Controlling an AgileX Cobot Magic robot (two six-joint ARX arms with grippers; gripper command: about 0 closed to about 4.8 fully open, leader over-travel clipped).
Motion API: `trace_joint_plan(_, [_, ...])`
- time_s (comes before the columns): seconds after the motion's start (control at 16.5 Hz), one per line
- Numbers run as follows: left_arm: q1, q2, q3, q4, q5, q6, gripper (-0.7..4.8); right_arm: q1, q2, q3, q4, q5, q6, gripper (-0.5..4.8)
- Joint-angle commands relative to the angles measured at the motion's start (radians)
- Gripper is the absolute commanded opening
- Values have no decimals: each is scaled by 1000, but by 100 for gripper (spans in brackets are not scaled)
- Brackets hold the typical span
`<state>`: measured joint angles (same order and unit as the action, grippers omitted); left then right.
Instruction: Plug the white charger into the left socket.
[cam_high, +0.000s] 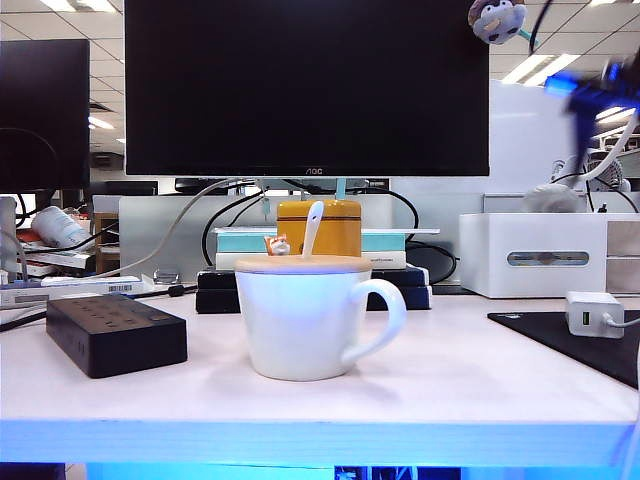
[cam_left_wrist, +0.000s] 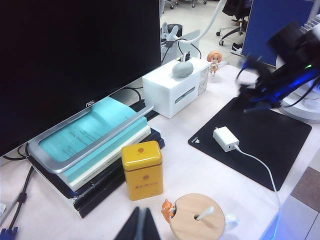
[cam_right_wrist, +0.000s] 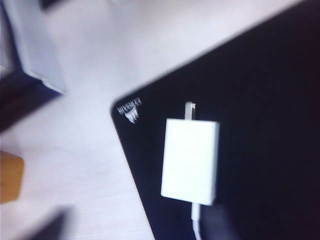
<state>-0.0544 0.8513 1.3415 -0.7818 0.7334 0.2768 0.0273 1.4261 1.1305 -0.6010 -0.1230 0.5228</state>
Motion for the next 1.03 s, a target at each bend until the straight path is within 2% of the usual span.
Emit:
trace_joint_plan(0.06, [0, -2, 5, 13, 12, 3, -6, 21, 105, 5, 73, 29, -8, 479])
trace_joint_plan(0.3, [0, -2, 5, 13, 12, 0, -6, 45, 172, 5, 75, 119, -60, 479])
trace_joint_plan(1.03, [1, -2, 5, 14, 12, 1, -6, 48, 307, 10, 137, 148, -60, 479])
